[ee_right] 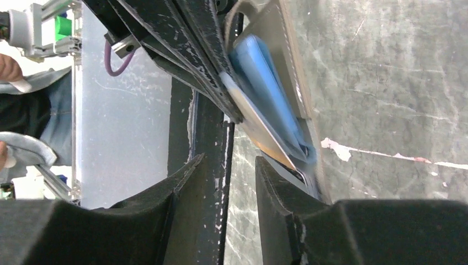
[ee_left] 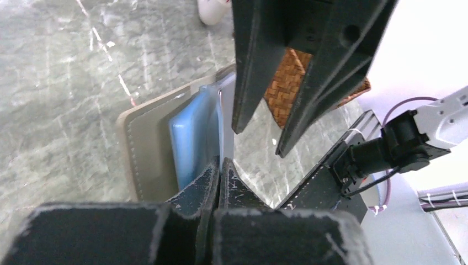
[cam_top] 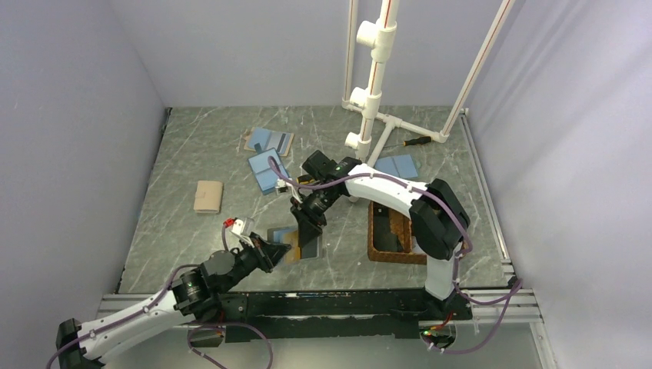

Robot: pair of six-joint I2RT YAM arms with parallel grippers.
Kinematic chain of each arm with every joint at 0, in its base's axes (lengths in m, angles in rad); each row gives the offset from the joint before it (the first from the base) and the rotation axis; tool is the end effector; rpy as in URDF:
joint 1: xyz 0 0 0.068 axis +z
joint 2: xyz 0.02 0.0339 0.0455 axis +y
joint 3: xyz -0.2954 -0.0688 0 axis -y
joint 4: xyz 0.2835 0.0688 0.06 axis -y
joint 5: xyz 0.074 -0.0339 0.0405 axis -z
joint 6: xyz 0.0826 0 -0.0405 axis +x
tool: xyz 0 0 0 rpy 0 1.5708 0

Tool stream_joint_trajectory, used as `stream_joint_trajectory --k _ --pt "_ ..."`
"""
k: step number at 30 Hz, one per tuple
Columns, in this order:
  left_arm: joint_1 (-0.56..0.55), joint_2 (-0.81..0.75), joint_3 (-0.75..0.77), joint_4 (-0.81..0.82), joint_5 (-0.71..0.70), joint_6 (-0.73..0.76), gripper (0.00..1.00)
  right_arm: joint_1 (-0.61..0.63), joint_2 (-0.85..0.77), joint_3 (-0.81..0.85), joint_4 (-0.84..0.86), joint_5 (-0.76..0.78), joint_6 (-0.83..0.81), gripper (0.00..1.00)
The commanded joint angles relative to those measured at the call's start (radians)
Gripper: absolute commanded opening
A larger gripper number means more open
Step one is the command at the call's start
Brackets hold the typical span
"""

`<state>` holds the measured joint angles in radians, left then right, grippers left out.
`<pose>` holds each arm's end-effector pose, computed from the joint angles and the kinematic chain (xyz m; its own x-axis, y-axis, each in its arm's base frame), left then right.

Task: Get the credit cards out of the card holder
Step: Remove the credit card from the card holder.

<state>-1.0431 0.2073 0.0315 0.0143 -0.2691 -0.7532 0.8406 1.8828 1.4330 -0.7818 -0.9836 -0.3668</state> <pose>0.1057 -0.1377 0.1591 -0.5384 -0.3857 -0.7493 0.4558 0.6145 -0.6439 0.2369 0.3677 0.2125 -0.3729 -0.7144 -0.5921 -0.7834 -0.0997 0.6135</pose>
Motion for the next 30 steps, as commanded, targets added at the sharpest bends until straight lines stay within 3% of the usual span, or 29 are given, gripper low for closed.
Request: stream_joint_trajectory --k 1,9,23,30 --pt "0.0 -0.025 -0.001 0.111 0.037 0.069 0.0 -0.022 -0.055 -0.014 0.018 -0.079 0.004 0.42" --pt "0.0 -0.006 0.028 0.117 0.037 0.082 0.0 -0.055 -0.047 -0.034 0.046 -0.095 0.042 0.47" --pt "0.0 -0.015 0.006 0.223 0.083 0.091 0.0 -0.055 -0.041 -0.053 0.082 -0.104 0.073 0.47" --pt "0.0 0.032 -0.007 0.318 0.103 0.084 0.0 -0.055 -0.039 -0.05 0.075 -0.19 0.065 0.44"
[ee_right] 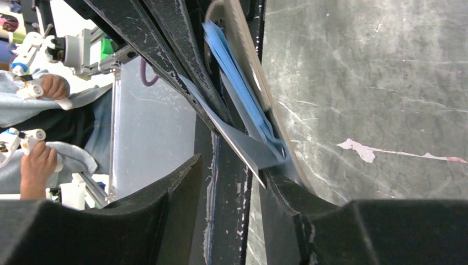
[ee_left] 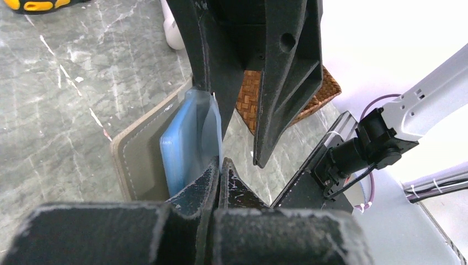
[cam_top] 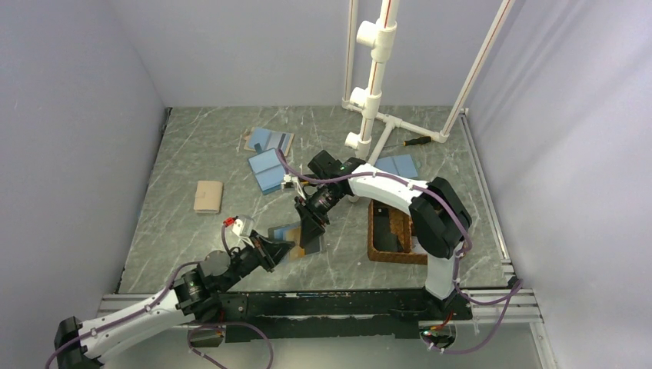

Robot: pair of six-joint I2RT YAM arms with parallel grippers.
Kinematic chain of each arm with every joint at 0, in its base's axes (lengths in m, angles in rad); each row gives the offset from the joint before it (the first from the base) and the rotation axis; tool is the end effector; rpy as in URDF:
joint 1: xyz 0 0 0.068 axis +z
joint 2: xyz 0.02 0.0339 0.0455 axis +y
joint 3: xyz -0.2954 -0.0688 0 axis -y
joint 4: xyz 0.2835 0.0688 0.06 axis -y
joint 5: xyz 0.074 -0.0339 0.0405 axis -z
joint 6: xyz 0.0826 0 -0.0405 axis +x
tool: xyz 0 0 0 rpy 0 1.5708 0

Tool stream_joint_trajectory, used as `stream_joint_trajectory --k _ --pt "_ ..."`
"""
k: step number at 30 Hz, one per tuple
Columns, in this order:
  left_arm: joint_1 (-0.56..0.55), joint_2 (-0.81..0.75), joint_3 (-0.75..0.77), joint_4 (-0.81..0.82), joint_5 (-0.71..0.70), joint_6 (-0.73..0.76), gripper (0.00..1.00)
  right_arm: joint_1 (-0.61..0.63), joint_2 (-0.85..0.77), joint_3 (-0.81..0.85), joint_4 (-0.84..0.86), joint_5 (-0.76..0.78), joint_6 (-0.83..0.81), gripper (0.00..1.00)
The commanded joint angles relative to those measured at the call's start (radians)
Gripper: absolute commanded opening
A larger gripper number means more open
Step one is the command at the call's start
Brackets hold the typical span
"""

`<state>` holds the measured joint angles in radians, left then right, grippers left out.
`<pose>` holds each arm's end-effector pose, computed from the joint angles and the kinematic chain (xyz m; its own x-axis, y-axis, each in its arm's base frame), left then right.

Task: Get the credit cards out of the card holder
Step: Remove the credit card from the card holder.

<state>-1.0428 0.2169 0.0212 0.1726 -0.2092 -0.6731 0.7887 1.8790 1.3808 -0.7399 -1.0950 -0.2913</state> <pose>0.1035 -0.1434 0.1772 -0.4707 -0.4034 -0.7847 0.5716 0.5380 -0.6195 0.2466 0.3524 0.2065 -0.4860 -0.6759 -0.5541 -0.6986 -0.0806 0.7110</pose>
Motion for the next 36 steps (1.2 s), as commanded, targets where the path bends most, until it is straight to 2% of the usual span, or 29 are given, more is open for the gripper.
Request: stream_joint_trajectory --k 1,7,18,25,30,32,36 --pt "0.0 0.032 0.002 0.168 0.045 0.002 0.0 -0.003 -0.036 0.003 0.032 -0.088 -0.013 0.42" --pt "0.0 0.049 0.002 0.176 0.033 -0.008 0.0 -0.003 -0.033 0.008 0.02 -0.102 -0.025 0.28" --pt "0.0 -0.142 0.016 -0.068 -0.031 -0.039 0.0 -0.003 -0.029 0.022 -0.033 -0.129 -0.086 0.27" --pt "0.0 -0.149 0.029 -0.1 -0.027 -0.037 0.0 0.003 -0.026 0.03 -0.054 -0.154 -0.109 0.19" --pt "0.0 -0.091 0.038 -0.078 -0.029 -0.043 0.01 0.003 -0.021 0.035 -0.061 -0.153 -0.118 0.05" --pt "0.0 -0.079 0.05 -0.101 -0.043 -0.058 0.1 0.003 -0.019 0.039 -0.073 -0.141 -0.13 0.0" --pt "0.0 -0.083 0.087 -0.185 -0.061 -0.087 0.29 0.004 -0.012 0.043 -0.086 -0.112 -0.144 0.0"
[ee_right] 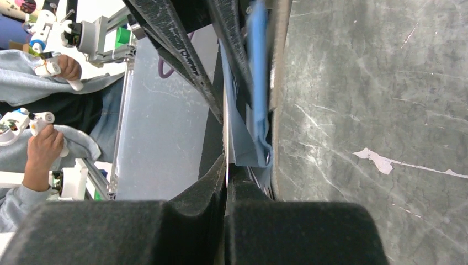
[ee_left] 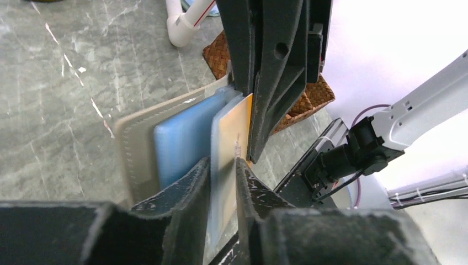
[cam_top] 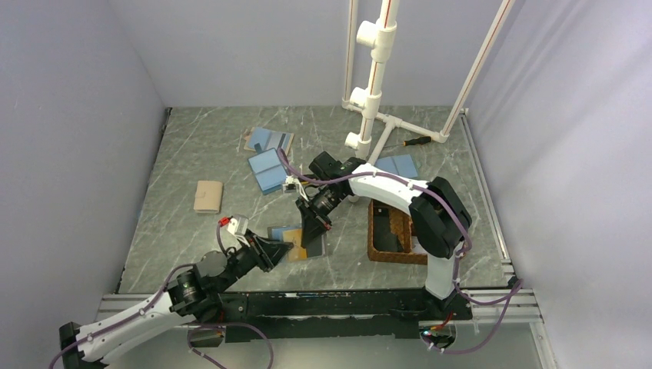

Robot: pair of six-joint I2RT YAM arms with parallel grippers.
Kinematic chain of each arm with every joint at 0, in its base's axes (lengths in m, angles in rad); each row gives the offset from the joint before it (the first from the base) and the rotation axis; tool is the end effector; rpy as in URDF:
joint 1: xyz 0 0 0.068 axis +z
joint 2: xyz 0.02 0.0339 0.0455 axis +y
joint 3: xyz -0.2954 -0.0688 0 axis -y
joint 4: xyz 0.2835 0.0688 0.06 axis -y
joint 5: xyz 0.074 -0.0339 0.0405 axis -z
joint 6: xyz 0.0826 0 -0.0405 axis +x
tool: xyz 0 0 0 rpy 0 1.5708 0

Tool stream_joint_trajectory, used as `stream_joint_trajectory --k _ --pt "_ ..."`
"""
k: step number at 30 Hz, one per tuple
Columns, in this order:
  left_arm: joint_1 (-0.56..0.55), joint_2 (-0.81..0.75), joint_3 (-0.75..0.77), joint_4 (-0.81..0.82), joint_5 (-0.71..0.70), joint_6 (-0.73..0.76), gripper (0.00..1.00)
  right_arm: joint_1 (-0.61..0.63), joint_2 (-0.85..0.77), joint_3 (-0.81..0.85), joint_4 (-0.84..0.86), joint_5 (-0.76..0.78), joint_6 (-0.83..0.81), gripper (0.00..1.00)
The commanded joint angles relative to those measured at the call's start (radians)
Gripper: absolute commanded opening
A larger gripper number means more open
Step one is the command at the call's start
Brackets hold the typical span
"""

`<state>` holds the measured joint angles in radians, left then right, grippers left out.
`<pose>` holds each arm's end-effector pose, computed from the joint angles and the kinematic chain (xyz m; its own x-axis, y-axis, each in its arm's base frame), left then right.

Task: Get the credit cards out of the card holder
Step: Remove the credit card from the card holder.

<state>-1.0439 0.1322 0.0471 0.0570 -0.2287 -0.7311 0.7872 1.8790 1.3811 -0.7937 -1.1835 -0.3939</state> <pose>0.1012 -0.1368 0.1838 -0.4965 -0.4397 -0.7484 0.5325 0.5266 -0.6627 0.2397 0.3489 0.2112 -0.4547 -0.6617 -0.5961 -0.6738 -0.1821 0.7161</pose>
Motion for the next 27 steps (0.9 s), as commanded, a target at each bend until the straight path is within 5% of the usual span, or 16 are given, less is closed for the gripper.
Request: stream_joint_trajectory --k 1,8,16,27 --pt "0.001 -0.005 0.069 -0.1 -0.043 -0.034 0.34 0.005 -0.01 0.042 -0.033 -0.018 -0.042 0.0" --pt "0.001 -0.094 0.087 -0.219 -0.041 -0.051 0.41 0.005 -0.001 0.044 -0.038 -0.009 -0.049 0.0" --pt "0.001 -0.101 0.095 -0.238 -0.025 -0.04 0.03 0.004 0.01 0.044 -0.034 0.011 -0.045 0.0" --pt "0.001 -0.126 0.14 -0.417 -0.12 -0.081 0.0 0.005 0.044 0.049 -0.043 0.146 -0.05 0.0"
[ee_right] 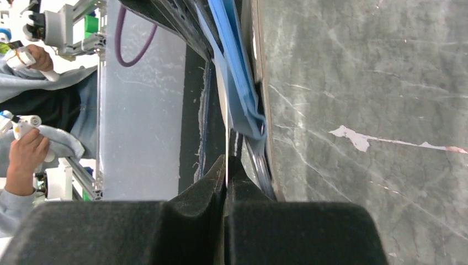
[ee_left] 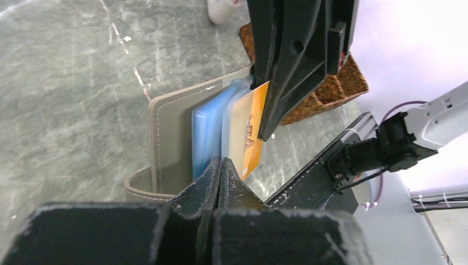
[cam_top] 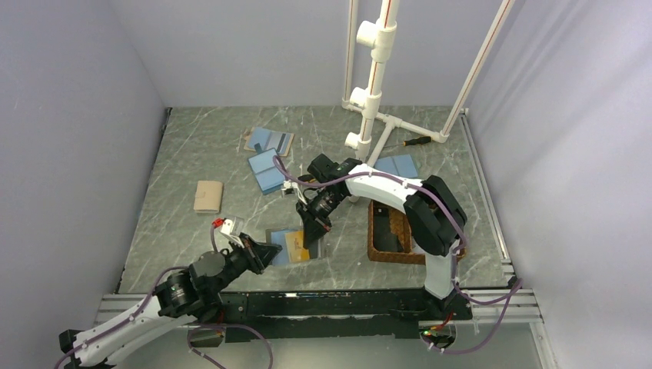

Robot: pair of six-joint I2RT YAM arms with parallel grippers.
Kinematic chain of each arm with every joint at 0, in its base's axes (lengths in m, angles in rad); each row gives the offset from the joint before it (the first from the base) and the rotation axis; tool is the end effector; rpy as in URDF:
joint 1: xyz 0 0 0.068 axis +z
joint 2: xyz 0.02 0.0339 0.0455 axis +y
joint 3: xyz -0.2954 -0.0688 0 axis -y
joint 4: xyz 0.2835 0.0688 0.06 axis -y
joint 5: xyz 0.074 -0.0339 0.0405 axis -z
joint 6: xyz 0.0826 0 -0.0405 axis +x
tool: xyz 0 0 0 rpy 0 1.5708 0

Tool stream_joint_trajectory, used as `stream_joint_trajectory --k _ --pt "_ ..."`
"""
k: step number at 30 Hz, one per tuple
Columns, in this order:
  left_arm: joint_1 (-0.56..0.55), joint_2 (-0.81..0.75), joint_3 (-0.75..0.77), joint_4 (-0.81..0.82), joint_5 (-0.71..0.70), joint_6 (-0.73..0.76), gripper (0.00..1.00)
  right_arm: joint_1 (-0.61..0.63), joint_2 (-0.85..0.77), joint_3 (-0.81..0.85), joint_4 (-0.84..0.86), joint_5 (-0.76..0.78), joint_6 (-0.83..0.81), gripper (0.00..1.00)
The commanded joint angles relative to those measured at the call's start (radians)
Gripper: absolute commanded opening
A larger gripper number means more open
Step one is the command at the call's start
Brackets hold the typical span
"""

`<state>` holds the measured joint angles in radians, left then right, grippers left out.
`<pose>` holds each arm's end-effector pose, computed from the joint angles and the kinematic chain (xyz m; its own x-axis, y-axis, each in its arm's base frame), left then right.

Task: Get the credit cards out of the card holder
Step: Remove the credit card from the card holder, then place the credit card in the storage box.

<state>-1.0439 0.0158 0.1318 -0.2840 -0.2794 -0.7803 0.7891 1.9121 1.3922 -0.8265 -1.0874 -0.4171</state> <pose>0.0954 -0.1187 0.1849 -0.5481 -0.4026 -0.7331 0.4342 0.6122 -0.6608 0.2438 0.3494 0.1935 -0.4381 -0.7086 -0.5531 -0.7067 -0.1088 0.6991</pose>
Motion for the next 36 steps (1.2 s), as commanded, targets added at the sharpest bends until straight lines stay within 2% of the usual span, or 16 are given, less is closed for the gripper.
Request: stream_joint_trajectory --k 1,10,20,25,28,33,36 --pt "0.001 -0.012 0.059 -0.099 -0.086 -0.048 0.0 0.003 0.016 0.039 -0.012 0.061 -0.029 0.0" --pt "0.0 -0.011 0.082 -0.372 -0.233 -0.244 0.0 0.028 0.045 0.073 -0.115 0.122 -0.141 0.0" --pt "0.0 0.055 0.074 -0.464 -0.291 -0.389 0.0 0.111 -0.02 0.097 -0.275 0.242 -0.363 0.0" --pt "0.001 0.169 0.095 -0.442 -0.301 -0.405 0.0 0.124 -0.104 0.069 -0.368 0.29 -0.501 0.0" --pt "0.001 0.226 0.107 -0.421 -0.298 -0.394 0.0 0.125 -0.181 0.005 -0.369 0.326 -0.528 0.0" --pt "0.001 0.239 0.101 -0.385 -0.296 -0.365 0.0 0.109 -0.368 -0.133 -0.329 0.427 -0.533 0.0" --pt "0.001 0.221 0.096 -0.381 -0.303 -0.355 0.0 0.067 -0.461 -0.167 -0.383 0.441 -0.575 0.0"
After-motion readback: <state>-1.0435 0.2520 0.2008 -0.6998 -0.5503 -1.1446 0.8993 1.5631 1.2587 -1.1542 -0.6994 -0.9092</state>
